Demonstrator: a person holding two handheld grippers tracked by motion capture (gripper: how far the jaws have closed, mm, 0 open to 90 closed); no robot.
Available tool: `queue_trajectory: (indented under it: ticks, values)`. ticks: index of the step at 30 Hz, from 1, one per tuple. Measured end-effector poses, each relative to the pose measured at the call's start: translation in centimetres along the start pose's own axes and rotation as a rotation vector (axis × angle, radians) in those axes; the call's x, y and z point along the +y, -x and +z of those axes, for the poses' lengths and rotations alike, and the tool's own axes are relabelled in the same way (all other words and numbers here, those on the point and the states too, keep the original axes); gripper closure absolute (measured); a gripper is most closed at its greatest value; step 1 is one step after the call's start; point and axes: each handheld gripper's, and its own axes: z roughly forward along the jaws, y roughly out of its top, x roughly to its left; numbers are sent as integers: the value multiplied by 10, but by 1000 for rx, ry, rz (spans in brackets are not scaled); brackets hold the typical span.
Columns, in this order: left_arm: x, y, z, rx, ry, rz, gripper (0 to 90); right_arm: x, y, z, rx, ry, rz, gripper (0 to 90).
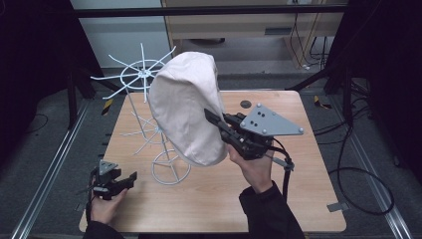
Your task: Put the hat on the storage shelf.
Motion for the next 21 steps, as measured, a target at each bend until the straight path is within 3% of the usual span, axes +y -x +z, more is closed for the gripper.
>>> queue_trajectory:
  ticks: [5, 21]
  values:
    - [0, 0, 0, 0, 0, -2, 358, -9, 2, 4, 21, -24, 31, 879]
    - [0, 0, 0, -1, -2, -5, 357, -29, 1, 20, 35, -125, 42, 856]
